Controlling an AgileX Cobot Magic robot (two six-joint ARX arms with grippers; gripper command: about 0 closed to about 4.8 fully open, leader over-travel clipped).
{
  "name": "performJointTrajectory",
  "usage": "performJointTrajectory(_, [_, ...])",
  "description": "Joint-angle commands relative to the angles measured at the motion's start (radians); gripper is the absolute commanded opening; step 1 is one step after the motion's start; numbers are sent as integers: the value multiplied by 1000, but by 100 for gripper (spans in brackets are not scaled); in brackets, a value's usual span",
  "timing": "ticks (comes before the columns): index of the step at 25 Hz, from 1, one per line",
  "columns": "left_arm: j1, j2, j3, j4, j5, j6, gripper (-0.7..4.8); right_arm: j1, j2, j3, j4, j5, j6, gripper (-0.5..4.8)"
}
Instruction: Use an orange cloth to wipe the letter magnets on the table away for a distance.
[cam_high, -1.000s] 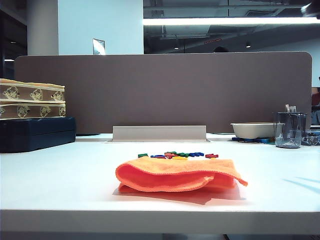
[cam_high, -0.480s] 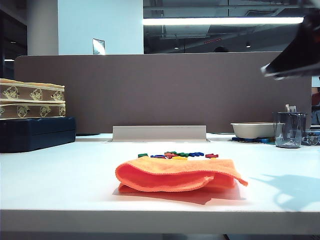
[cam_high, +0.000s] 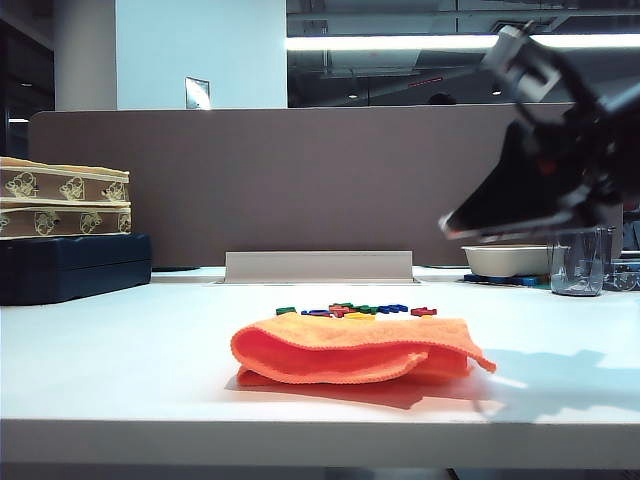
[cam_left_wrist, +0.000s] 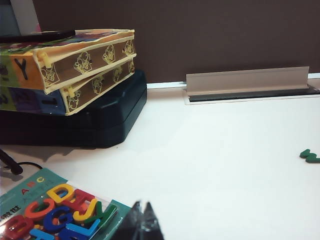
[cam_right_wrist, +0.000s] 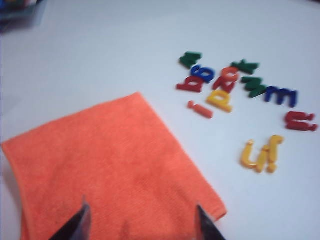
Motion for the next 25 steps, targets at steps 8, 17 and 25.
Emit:
performJointTrajectory(8, [0, 0, 1, -9, -3, -3, -5, 130, 142, 79, 81, 99, -15, 280])
performJointTrajectory(17, [0, 0, 1, -8, -3, -3, -5, 142, 307, 200, 79, 94, -14, 381])
performJointTrajectory(25, [0, 0, 1, -9, -3, -3, -5, 176, 333, 204, 10, -7, -19, 400])
